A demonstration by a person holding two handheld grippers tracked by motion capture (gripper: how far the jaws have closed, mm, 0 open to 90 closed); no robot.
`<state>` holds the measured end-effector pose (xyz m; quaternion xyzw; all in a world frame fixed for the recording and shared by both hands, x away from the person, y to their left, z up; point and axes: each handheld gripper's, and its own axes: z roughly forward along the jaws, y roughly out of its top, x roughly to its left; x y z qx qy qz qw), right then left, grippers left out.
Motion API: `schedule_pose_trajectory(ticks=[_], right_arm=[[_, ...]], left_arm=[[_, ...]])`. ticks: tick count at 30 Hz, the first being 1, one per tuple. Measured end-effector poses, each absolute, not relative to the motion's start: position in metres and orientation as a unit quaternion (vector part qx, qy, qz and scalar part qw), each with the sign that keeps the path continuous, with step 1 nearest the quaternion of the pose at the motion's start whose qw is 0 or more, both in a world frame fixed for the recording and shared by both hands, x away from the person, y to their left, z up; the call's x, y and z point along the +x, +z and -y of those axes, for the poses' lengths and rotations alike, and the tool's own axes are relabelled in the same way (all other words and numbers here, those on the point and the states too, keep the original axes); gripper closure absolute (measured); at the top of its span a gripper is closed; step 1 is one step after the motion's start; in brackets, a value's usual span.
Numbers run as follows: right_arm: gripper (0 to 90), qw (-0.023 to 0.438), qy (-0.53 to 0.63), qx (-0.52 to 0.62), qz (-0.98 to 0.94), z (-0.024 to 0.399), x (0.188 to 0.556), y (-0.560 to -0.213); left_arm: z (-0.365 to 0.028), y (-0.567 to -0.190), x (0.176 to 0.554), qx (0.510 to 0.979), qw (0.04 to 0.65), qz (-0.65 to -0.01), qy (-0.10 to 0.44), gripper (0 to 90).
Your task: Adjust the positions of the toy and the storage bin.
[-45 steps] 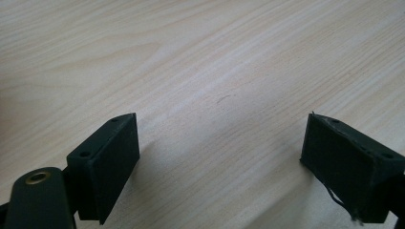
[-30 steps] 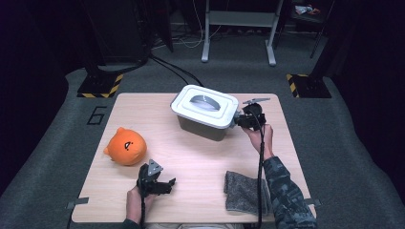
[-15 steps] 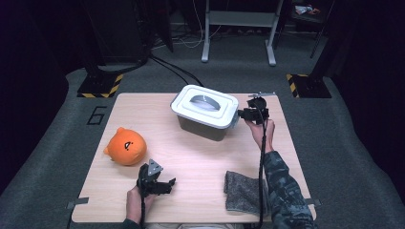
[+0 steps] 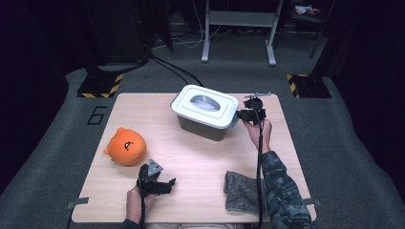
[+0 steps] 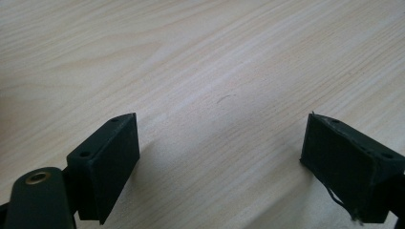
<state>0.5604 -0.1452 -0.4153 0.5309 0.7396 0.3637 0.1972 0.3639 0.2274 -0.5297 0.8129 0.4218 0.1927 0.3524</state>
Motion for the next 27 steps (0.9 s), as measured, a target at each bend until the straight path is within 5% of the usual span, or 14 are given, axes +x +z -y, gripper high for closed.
schedule_pose_trajectory(ticks=[27], right_arm=[[74.2, 0.204, 0.353, 0.527, -0.746, 0.151, 0.548, -0.413]], left_arm=[[-0.227, -0.530, 0.364, 0.813, 0.352, -0.421, 0.194, 12.3]])
